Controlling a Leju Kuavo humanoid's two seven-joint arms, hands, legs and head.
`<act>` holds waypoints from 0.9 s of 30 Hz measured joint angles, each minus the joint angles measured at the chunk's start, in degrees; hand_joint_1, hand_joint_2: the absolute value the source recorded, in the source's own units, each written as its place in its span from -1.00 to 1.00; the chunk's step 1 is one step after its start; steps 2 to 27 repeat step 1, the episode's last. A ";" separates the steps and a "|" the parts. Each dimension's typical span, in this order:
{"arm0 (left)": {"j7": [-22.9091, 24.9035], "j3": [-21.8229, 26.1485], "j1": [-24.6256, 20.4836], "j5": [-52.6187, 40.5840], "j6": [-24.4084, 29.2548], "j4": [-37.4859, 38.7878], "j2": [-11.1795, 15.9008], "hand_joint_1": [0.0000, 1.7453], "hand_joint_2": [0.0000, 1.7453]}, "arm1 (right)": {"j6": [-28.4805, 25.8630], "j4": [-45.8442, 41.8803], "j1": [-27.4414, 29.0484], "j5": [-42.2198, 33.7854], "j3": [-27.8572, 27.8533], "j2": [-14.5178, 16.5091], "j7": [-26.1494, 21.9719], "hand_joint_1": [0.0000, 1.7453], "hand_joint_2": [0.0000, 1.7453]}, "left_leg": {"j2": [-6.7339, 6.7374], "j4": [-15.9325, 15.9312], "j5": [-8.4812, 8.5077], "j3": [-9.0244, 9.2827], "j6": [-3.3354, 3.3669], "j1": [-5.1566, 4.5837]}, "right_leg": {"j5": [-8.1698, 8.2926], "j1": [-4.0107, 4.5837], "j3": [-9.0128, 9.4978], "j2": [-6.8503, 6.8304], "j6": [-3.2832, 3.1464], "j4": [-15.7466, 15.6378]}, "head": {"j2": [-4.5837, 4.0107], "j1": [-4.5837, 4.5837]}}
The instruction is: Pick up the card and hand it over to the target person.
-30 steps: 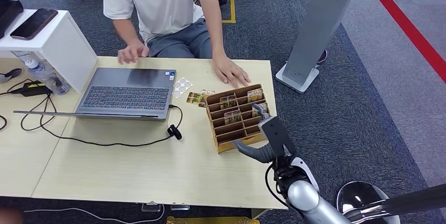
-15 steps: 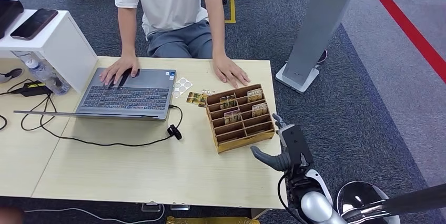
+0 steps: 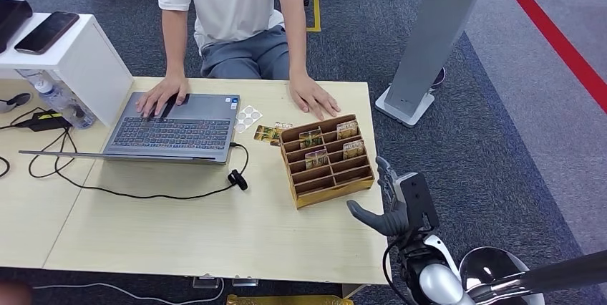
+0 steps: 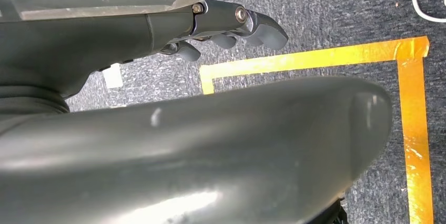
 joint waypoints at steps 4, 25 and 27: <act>-0.03 0.01 0.00 0.00 0.00 -0.01 -0.02 -1.00 -1.00 | 0.04 0.01 -0.04 0.01 0.03 0.03 0.00 -1.00 1.00 | 0.00 -0.01 0.00 0.01 0.00 0.00 | 0.00 0.00 0.01 0.00 0.00 0.00 | 0.00 0.00; -0.03 0.01 0.00 0.00 0.00 -0.01 -0.02 -1.00 -1.00 | 0.04 0.01 -0.04 0.01 0.03 0.03 0.00 -1.00 1.00 | 0.00 -0.01 0.00 0.01 0.00 0.00 | 0.00 0.00 0.01 0.00 0.00 0.00 | 0.00 0.00; -0.03 0.01 0.00 0.00 0.00 -0.01 -0.02 -1.00 -1.00 | 0.04 0.01 -0.04 0.01 0.03 0.03 0.00 -1.00 1.00 | 0.00 -0.01 0.00 0.01 0.00 0.00 | 0.00 0.00 0.01 0.00 0.00 0.00 | 0.00 0.00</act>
